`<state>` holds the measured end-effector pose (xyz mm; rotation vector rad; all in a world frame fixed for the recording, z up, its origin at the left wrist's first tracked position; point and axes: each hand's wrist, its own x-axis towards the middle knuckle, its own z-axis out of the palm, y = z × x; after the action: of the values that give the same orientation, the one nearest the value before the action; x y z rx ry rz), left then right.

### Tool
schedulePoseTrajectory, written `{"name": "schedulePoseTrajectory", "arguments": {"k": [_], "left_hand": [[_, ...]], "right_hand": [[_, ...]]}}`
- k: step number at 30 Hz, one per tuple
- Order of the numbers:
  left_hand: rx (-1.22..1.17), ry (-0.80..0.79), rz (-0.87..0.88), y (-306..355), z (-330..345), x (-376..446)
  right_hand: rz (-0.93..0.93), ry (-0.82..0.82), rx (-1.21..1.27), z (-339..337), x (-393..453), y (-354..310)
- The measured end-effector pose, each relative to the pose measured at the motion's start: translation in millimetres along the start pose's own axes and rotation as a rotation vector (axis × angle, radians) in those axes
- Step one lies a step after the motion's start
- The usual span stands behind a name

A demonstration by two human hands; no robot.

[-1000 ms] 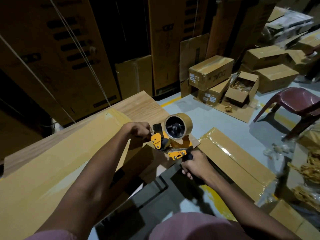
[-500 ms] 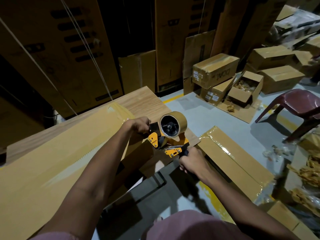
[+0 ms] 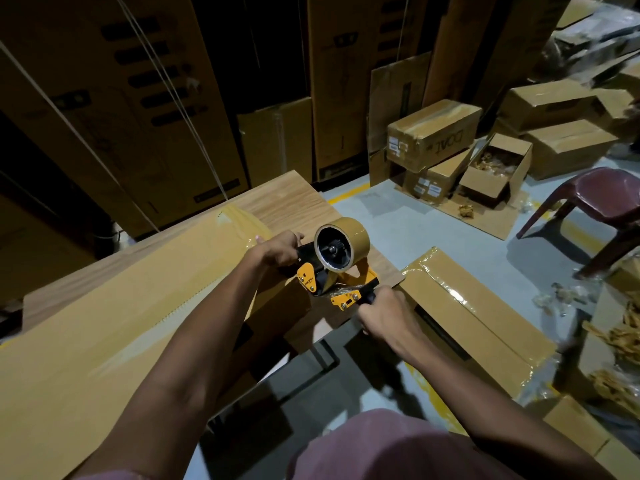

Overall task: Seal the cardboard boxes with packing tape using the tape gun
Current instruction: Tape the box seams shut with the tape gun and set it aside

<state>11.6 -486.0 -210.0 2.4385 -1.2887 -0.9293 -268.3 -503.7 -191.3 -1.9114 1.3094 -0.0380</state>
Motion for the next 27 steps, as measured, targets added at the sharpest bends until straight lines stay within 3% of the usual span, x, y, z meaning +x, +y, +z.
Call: {"name": "schedulePoseTrajectory", "arguments": {"k": [4, 7, 12, 16, 27], "left_hand": [[-0.015, 0.084, 0.023, -0.1, 6.4, -1.6], [-0.046, -0.008, 0.021, -2.3, 6.7, -1.9], [0.129, -0.084, 0.001, 5.2, 0.9, -7.5], [0.201, -0.142, 0.018, 7.2, -0.7, -7.4], [0.317, -0.056, 0.082, 13.7, 7.0, -24.3]], "right_hand": [[0.013, 0.001, -0.002, 2.4, 3.0, 4.3], [0.037, -0.015, 0.011, 2.9, 5.2, 16.5], [0.201, -0.119, 0.278, 11.6, 5.8, 42.3], [0.258, -0.106, 0.411, 18.2, 8.9, 56.2], [0.339, -0.015, 0.79, 42.8, 25.5, 37.7]]}}
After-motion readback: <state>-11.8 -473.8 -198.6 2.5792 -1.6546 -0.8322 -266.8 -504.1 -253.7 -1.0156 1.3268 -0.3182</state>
